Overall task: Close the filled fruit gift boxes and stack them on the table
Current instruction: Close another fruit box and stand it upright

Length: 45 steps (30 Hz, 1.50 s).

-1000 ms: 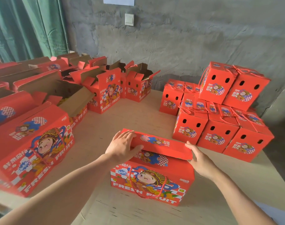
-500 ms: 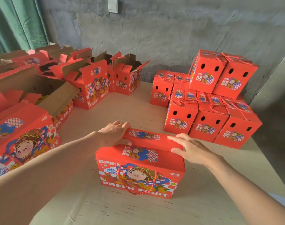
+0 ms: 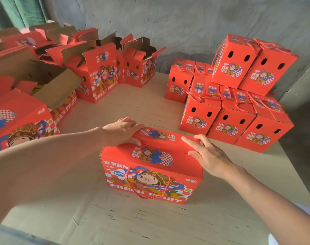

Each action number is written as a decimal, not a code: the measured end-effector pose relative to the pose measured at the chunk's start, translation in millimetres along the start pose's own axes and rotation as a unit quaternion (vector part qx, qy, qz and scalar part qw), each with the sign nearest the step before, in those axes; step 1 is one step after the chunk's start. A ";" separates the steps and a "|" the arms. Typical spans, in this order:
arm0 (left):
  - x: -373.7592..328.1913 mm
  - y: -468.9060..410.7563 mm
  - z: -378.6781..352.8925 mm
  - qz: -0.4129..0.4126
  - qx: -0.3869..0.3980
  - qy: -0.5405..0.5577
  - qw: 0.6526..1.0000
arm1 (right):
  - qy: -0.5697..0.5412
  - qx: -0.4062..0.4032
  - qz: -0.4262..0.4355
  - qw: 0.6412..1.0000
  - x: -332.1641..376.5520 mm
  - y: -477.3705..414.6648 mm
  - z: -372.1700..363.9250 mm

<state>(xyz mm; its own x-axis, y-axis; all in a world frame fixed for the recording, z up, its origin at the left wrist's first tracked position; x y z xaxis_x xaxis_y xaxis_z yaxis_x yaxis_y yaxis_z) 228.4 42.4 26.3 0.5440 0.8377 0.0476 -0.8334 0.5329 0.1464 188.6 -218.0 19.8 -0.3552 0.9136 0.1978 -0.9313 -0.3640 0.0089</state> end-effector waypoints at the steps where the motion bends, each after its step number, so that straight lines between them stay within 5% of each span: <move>1: -0.1 -0.7 0.7 -0.008 0.004 -0.008 1.000 | 0.002 0.002 0.001 1.000 0.4 0.1 0.8; 9: 2.9 -3.8 -5.0 -0.021 -0.017 -0.055 0.998 | 0.066 0.054 0.007 0.996 6.4 -13.1 10.4; 14: 5.2 -2.0 -4.9 -0.002 -0.043 -0.013 0.999 | 0.087 0.097 0.054 0.990 78.0 -50.7 -12.8; 28: 4.6 -11.5 -4.3 -0.035 -0.071 -0.043 0.996 | 0.115 0.069 0.061 0.989 82.3 -55.5 -16.0; 36: 20.6 4.7 -12.6 -0.011 0.037 0.013 0.999 | 0.073 0.169 0.066 0.981 76.4 -49.8 -16.6; 45: 32.0 0.2 -11.0 -0.050 0.074 0.057 0.994 | 0.076 0.150 0.105 0.980 65.0 -51.2 -10.4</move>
<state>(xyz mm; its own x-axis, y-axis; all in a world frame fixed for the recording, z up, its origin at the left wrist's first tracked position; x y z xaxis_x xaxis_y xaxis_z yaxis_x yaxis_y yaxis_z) 244.6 70.6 16.9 0.6018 0.7940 -0.0863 -0.7475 0.5980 0.2892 212.3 -138.1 22.0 -0.5652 0.8212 0.0787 -0.7791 -0.5627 0.2762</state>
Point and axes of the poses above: each hand's wrist, its own y-axis away from the middle knuckle, its own z-axis out of the back of the hand, x = y × z, the point moved 7 cm from there along -y, towards the middle knuckle, and after that the axes turned 2 degrees about -z, right-handed, at the moved point
